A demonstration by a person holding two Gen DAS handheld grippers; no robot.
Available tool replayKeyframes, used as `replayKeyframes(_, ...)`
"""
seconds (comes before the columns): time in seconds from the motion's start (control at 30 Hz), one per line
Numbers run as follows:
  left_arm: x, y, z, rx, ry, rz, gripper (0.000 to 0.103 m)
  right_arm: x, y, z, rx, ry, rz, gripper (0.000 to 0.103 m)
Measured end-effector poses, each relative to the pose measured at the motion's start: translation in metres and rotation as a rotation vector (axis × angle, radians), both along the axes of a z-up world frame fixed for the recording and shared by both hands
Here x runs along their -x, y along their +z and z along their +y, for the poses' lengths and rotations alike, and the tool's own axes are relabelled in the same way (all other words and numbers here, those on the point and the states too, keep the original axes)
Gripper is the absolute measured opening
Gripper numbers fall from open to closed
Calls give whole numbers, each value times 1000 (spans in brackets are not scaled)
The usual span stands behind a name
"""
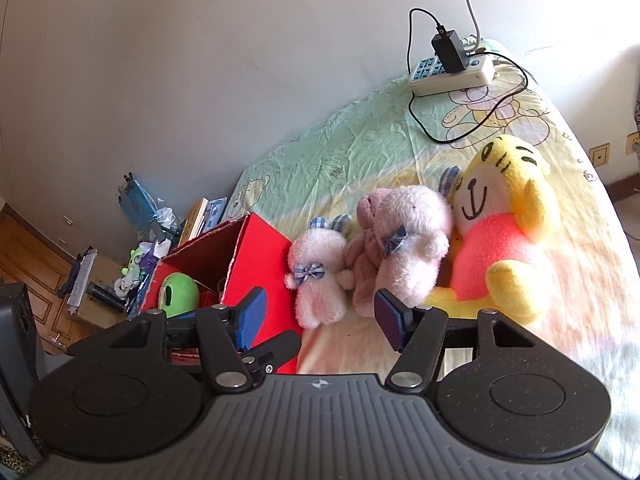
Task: Organize objects
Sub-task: 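Move the right gripper back to the white fluffy bunny plush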
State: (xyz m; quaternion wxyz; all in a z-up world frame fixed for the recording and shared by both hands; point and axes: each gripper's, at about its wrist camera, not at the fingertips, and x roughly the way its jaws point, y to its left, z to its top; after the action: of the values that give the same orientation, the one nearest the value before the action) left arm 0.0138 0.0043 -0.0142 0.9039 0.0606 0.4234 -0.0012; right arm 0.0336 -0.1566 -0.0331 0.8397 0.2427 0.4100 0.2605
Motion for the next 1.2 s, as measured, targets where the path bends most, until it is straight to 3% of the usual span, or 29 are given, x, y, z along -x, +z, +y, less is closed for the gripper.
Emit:
replayKeyframes(0.23, -5, -10, -15, -6, -35, 36, 100, -1, -8, -12, -4, -22, 28, 63)
replayKeyframes(0.6, -29, -23, -28, 24, -95, 98, 100, -8, -4, -22, -3, -50, -5, 62)
replayKeyframes(1.2, -61, -18, -25, 71, -170, 145, 103, -30, 8, -19, 25, -82, -55, 56)
